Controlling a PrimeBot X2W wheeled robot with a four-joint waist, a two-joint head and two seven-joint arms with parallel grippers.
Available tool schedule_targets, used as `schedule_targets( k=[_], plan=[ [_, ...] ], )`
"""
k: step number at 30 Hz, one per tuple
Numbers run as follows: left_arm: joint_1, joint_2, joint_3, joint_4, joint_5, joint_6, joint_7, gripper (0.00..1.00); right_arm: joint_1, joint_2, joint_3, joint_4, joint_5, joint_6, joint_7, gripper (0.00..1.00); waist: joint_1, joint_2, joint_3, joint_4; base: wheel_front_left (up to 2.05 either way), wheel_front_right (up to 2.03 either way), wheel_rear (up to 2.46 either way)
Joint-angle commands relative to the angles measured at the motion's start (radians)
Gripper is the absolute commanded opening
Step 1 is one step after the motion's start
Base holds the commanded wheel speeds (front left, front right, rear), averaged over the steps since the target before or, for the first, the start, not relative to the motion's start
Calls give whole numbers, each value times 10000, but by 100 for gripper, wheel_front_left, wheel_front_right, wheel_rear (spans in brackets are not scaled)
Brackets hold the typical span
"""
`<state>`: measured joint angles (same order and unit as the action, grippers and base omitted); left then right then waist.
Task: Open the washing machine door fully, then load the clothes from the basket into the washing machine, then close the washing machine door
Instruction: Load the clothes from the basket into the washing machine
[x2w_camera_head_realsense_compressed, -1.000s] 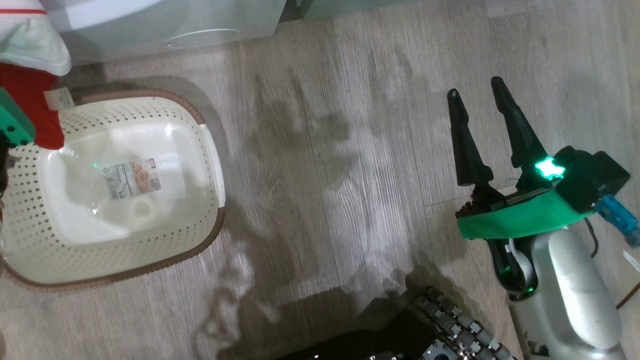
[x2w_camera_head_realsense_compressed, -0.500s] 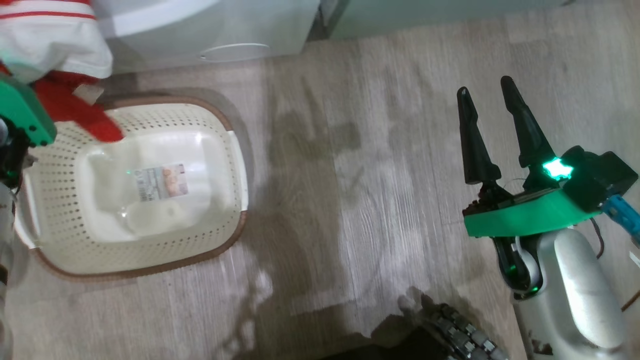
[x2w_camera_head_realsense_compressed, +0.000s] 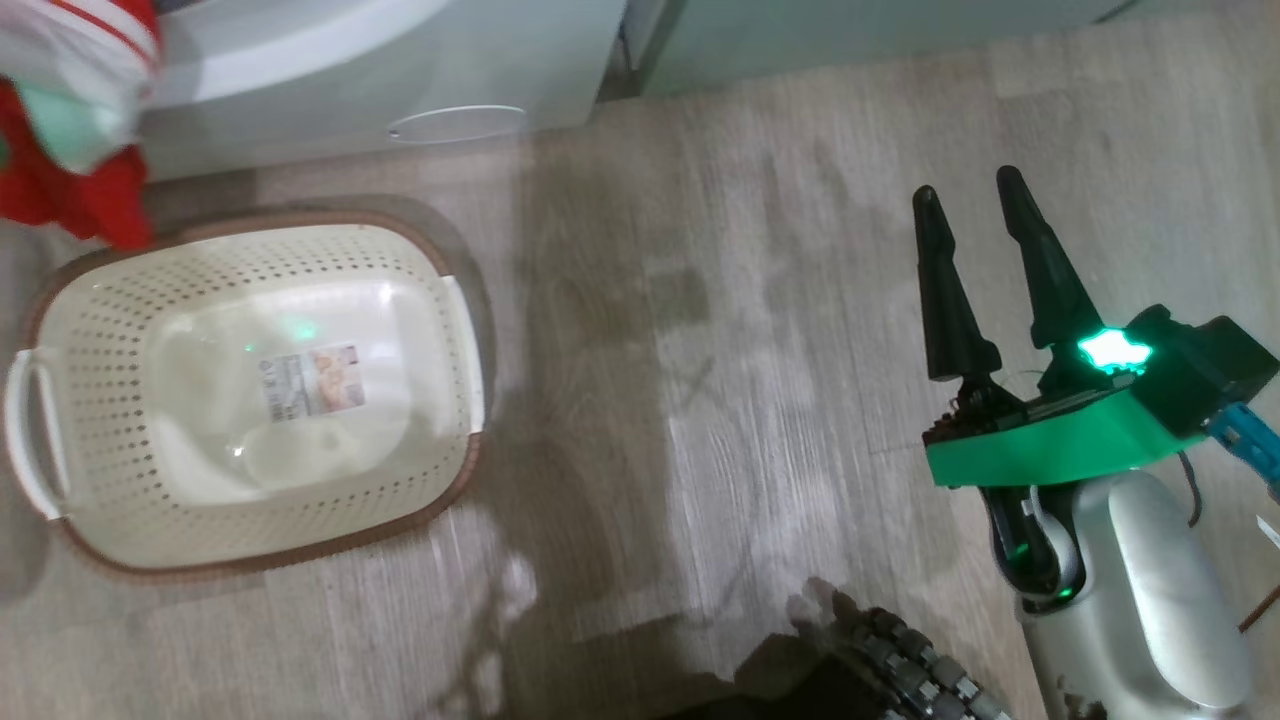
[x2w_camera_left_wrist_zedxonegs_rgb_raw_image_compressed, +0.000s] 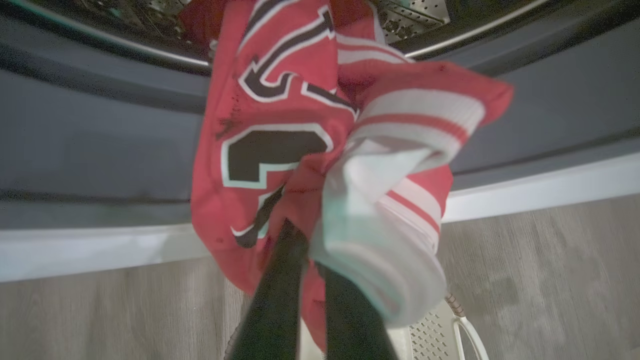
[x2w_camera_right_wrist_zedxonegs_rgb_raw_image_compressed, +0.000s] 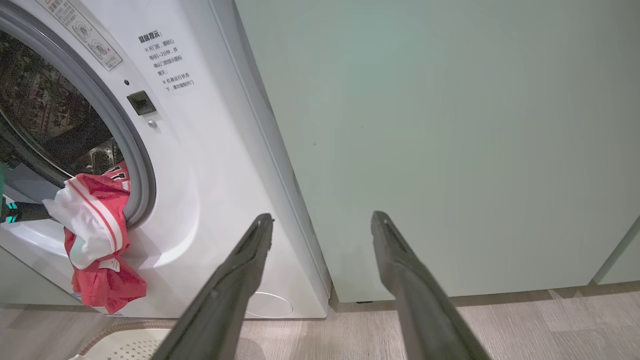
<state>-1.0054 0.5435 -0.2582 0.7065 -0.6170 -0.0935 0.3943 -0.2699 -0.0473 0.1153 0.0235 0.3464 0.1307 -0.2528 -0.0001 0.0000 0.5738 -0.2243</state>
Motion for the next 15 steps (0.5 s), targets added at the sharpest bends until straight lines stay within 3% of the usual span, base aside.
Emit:
schedule_targets(
  k=[1, 8, 15],
  plan=[
    [-579, 733, 360, -508, -84, 64, 274, 0, 188, -29, 257, -368, 108, 0, -89, 100, 1, 0, 103, -150, 0, 0, 0],
    [-1358, 1495, 631, -1604, -301, 629, 1953, 0, 155, -29, 432, -529, 520, 0, -89, 100, 1, 0, 524, -770, 0, 0, 0],
    [-2051, 1996, 934, -2076, -115, 1287, 2137, 0, 67, -29, 727, -627, 934, 0, -89, 100, 1, 0, 1073, -1347, 0, 0, 0]
  ],
)
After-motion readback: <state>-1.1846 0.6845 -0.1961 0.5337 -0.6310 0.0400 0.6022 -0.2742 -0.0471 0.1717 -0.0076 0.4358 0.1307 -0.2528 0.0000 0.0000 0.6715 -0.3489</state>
